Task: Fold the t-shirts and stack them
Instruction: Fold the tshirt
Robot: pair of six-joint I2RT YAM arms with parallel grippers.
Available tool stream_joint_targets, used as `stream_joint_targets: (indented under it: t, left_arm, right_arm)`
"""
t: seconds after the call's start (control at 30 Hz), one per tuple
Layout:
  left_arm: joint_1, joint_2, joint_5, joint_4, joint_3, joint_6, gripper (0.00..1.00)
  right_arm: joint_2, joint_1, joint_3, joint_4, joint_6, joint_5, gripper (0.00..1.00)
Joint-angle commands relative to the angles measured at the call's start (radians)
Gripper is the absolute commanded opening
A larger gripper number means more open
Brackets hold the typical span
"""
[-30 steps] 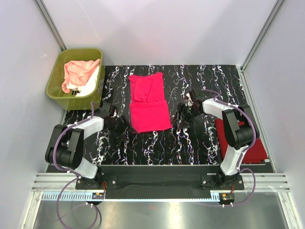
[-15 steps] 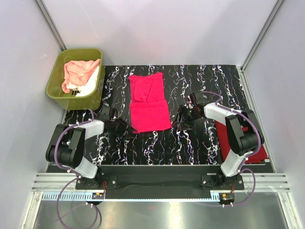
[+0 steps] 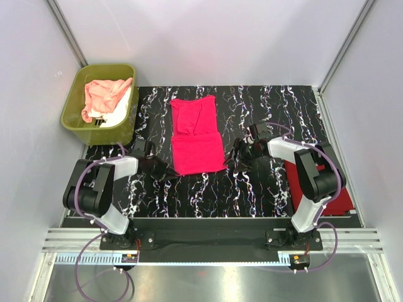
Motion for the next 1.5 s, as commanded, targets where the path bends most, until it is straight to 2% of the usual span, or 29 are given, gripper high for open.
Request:
stream_joint_targets:
  t: [0.0, 0.2, 0.23, 0.3, 0.7, 1.1, 1.23, 1.33, 1.37, 1.47]
  left_arm:
    - [0.014, 0.070, -0.163, -0.030, 0.012, 0.071, 0.23]
    - [0.016, 0.084, -0.170, -0.041, 0.055, 0.112, 0.12]
    - [0.016, 0.082, -0.168, -0.043, 0.056, 0.115, 0.05]
    - [0.016, 0.078, -0.162, -0.049, 0.060, 0.122, 0.00]
    - [0.014, -0.022, -0.068, -0.073, 0.064, 0.105, 0.00]
    - [0.011, -0.019, -0.038, -0.053, 0.055, 0.099, 0.00]
    - [0.011, -0.019, -0.036, -0.063, 0.061, 0.109, 0.00]
    - [0.011, -0.019, -0.039, -0.069, 0.067, 0.125, 0.00]
    - [0.011, -0.019, -0.042, -0.070, 0.067, 0.132, 0.00]
    - [0.011, -0.011, -0.041, -0.078, 0.070, 0.149, 0.00]
  right_arm:
    - [0.033, 0.012, 0.003, 0.079, 0.042, -0.053, 0.68]
    - [0.078, 0.017, 0.008, 0.131, 0.097, -0.062, 0.68]
    - [0.084, 0.017, 0.009, 0.137, 0.111, -0.064, 0.67]
    - [0.098, 0.018, 0.009, 0.145, 0.125, -0.064, 0.67]
    - [0.032, 0.029, -0.139, 0.237, 0.358, 0.042, 0.59]
    - [0.108, 0.068, -0.183, 0.372, 0.479, 0.134, 0.52]
    - [0.107, 0.069, -0.184, 0.360, 0.476, 0.176, 0.50]
    - [0.095, 0.072, -0.186, 0.347, 0.467, 0.203, 0.44]
    - [0.104, 0.071, -0.186, 0.349, 0.465, 0.202, 0.35]
    - [0.119, 0.072, -0.184, 0.352, 0.453, 0.185, 0.22]
